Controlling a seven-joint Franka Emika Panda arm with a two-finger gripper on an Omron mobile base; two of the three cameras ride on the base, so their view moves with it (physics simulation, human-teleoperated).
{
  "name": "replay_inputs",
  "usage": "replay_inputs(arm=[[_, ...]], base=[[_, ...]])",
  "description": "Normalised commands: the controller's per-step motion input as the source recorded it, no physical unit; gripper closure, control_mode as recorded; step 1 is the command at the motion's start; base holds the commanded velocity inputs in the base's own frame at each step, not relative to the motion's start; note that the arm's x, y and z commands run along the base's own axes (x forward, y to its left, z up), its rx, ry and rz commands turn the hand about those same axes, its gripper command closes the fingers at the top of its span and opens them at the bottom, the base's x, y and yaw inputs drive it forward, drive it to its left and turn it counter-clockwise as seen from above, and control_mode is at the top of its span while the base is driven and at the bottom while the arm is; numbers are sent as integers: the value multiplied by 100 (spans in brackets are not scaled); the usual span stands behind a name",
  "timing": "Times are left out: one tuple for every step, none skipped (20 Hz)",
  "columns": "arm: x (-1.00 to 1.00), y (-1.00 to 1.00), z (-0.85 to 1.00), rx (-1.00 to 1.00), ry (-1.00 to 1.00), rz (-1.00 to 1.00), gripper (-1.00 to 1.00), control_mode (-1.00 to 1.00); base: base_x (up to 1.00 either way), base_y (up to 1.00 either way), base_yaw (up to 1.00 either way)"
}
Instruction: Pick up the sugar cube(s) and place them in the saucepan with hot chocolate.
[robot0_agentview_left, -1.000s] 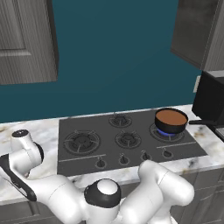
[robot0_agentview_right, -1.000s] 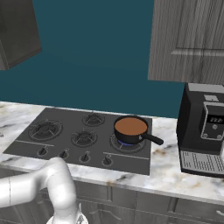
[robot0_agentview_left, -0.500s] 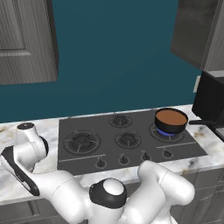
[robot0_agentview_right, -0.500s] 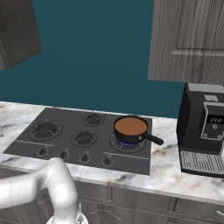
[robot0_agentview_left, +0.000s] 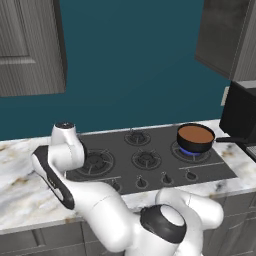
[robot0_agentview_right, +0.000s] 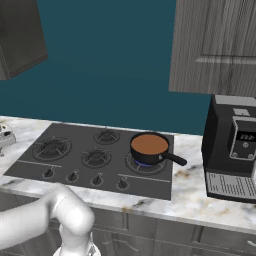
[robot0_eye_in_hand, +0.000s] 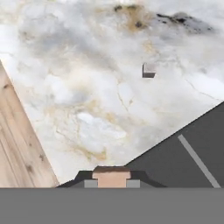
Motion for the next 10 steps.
replay_inputs(arm=[[-3, -100, 81, 0, -2, -1, 100, -100], [0, -100, 81, 0, -2, -1, 100, -100], [0, -100, 79, 0, 0, -2, 100, -100], [0, -100, 79, 0, 0, -4, 100, -100], [0, -100, 74, 0, 0, -7, 100, -100], [0, -100, 66, 0, 0, -9, 100, -100], [0, -100, 60, 0, 0, -11, 100, -100], [0, -100, 56, 0, 0, -13, 100, -100], [0, -100, 51, 0, 0, -15, 100, -100], [2, -100, 47, 0, 0, -18, 100, -100]], base=[[0, 0, 0], [0, 0, 0], [0, 0, 0], [0, 0, 0], [0, 0, 0], [0, 0, 0], [0, 0, 0], [0, 0, 0], [0, 0, 0], [0, 0, 0]])
